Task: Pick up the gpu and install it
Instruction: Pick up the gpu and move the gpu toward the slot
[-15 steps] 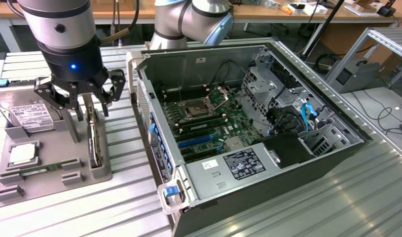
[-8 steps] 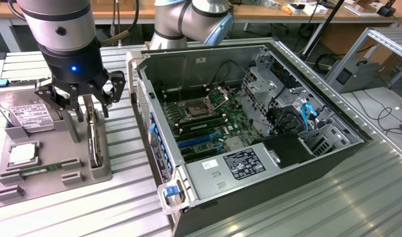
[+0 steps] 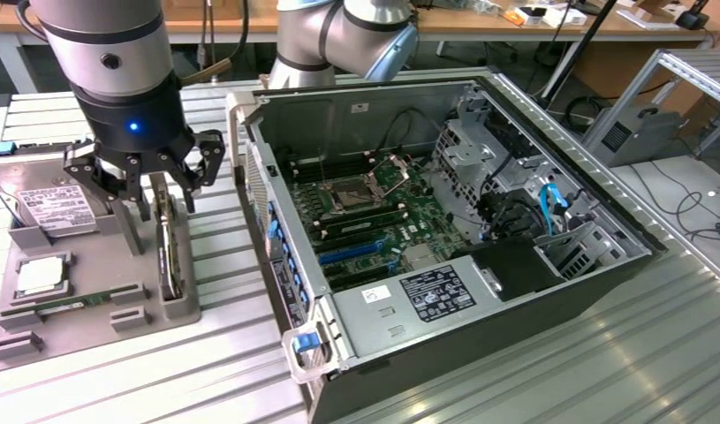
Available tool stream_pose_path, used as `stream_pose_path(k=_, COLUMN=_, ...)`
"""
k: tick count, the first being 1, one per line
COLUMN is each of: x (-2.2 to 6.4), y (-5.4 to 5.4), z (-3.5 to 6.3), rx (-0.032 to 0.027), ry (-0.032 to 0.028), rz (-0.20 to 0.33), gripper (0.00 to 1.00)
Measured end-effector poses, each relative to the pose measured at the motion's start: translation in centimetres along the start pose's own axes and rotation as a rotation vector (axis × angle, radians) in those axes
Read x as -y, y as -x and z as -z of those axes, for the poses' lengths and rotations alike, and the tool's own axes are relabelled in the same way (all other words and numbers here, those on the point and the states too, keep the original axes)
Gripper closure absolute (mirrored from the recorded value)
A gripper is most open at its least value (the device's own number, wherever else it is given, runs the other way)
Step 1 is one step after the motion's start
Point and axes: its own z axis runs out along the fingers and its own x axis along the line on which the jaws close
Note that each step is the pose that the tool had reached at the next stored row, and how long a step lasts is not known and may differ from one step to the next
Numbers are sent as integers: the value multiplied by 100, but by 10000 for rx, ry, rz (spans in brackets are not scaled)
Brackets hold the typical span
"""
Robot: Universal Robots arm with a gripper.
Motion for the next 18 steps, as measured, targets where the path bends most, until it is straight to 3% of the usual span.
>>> stream_pose_path(k=18, x=6, y=-4, z=-109, rx=-1, ry=0, rz=0, gripper=49)
